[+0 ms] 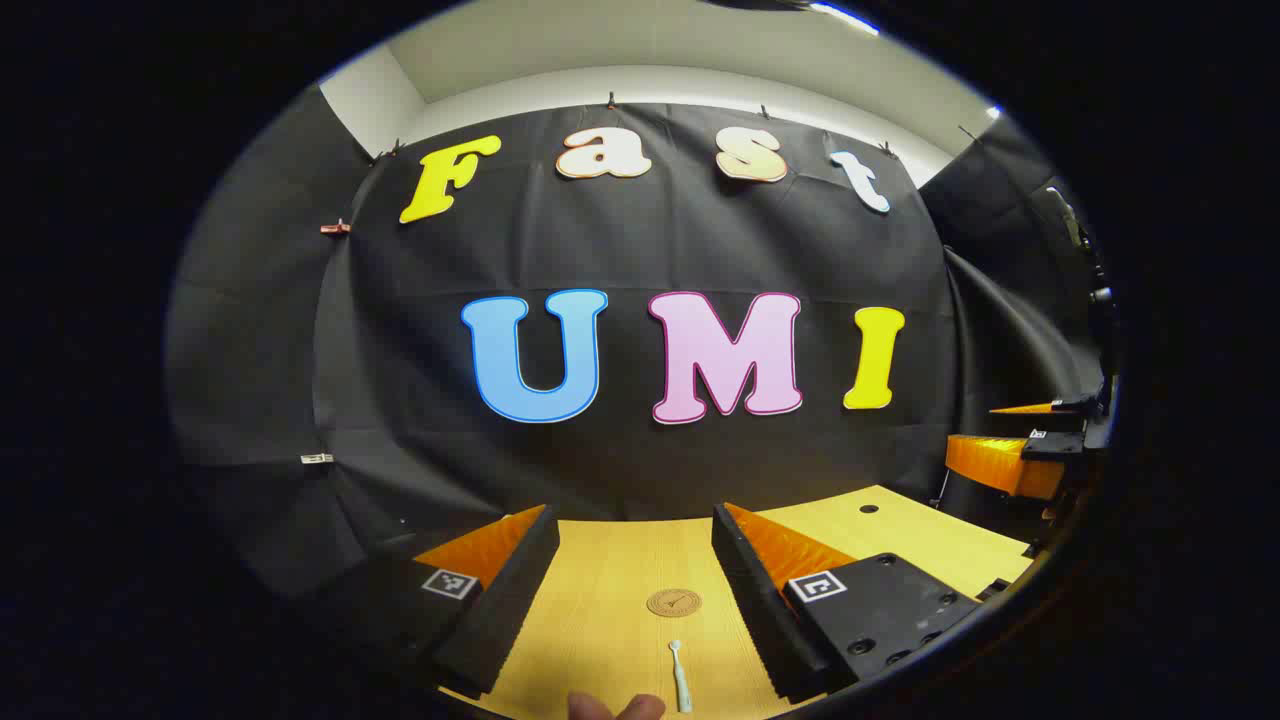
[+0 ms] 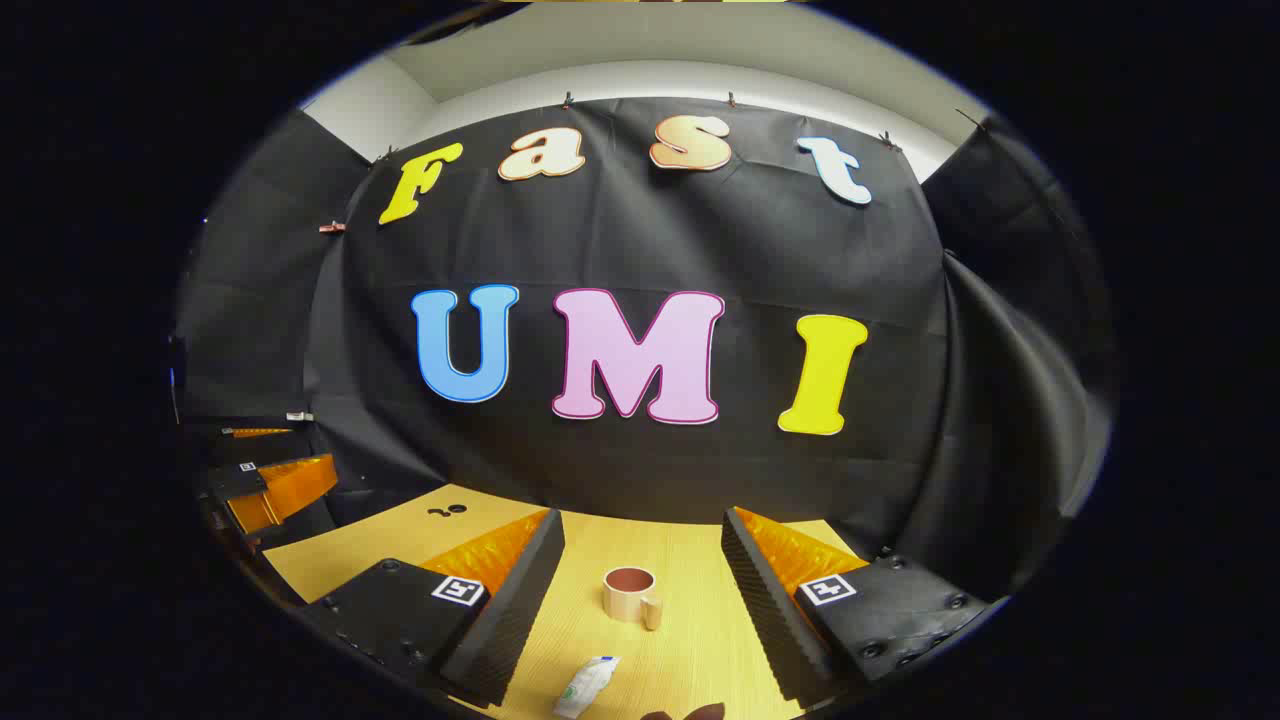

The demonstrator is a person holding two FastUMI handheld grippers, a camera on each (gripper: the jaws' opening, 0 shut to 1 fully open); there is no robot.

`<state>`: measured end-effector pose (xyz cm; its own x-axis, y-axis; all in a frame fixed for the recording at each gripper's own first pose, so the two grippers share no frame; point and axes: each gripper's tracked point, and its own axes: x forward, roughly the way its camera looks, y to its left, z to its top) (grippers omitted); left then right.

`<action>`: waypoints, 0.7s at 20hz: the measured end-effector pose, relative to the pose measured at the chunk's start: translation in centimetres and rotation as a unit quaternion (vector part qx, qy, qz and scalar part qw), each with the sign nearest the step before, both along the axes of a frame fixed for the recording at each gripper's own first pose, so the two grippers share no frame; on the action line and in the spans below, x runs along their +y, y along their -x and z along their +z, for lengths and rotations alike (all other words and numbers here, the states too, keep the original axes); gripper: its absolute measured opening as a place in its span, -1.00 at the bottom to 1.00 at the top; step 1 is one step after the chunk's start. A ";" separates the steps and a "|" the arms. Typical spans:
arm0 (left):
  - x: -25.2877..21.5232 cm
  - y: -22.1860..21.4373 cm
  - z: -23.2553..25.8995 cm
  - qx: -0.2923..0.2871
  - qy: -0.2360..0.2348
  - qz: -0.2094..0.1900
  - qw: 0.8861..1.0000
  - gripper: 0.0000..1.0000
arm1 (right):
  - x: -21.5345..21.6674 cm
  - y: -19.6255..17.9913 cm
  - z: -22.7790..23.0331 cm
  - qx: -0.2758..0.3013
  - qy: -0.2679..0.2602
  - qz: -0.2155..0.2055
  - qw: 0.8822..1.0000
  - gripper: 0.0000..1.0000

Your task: Put the toothbrush and toothpaste on the desktop into the cup, then pick up the cup and place it on the coaster on the desktop.

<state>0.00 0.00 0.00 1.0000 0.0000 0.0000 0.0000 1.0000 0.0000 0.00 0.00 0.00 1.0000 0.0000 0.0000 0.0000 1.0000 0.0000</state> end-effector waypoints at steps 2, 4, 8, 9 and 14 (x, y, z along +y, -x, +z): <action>0.1 0.0 0.0 0.000 0.000 0.000 1.000 0.94 | 0.1 0.1 0.0 -0.001 0.000 0.000 1.000 0.94; 0.3 0.0 0.0 0.000 0.001 0.001 1.000 0.94 | 0.2 0.0 0.1 -0.001 0.000 0.001 1.000 0.94; 0.3 -0.2 -0.1 0.001 0.001 0.000 1.000 0.94 | 0.3 0.0 0.1 -0.001 0.001 -0.001 1.000 0.94; 0.4 -0.2 -0.1 0.001 0.001 0.001 1.000 0.94 | 0.3 -0.1 0.0 0.000 0.000 -0.001 1.000 0.94; 0.5 0.0 -0.3 0.001 0.001 0.002 1.000 0.94 | 0.3 -0.1 0.1 0.001 0.003 -0.002 1.000 0.94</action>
